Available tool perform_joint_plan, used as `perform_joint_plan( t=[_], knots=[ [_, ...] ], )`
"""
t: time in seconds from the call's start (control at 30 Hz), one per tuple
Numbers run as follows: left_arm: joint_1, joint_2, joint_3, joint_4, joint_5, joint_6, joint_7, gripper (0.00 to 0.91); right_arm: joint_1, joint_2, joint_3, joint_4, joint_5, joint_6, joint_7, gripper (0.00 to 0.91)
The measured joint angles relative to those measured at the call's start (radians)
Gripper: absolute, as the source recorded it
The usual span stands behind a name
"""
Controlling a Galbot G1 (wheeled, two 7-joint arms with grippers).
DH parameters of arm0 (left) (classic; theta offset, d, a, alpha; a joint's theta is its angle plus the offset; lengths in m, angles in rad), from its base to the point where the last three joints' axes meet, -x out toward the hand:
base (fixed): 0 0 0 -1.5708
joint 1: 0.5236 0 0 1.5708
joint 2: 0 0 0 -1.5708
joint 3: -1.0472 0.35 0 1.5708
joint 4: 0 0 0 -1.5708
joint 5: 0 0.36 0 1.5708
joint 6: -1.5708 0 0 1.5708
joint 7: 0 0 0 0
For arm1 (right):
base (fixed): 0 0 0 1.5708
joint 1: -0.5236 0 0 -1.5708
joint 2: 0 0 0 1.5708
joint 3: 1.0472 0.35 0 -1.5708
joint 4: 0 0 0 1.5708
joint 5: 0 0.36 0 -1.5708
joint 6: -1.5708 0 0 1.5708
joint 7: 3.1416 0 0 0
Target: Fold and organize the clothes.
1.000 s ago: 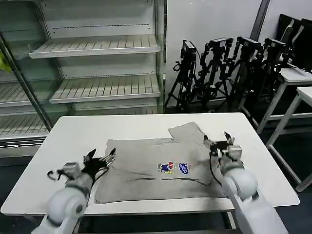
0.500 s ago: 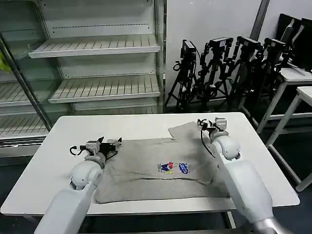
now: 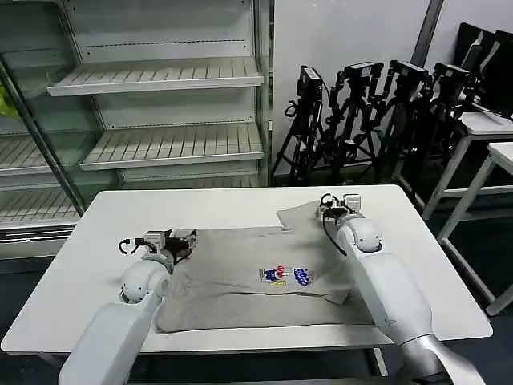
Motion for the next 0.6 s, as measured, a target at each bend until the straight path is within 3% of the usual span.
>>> perform_joint_plan(
  t=[0.6],
  knots=[
    [0.037,0.006,-0.016,-0.025,-0.052,-0.001,0.017,0.010,-0.009,0.016,0.007,-0.013,0.066,0.003,-0.014,0.000]
  ],
)
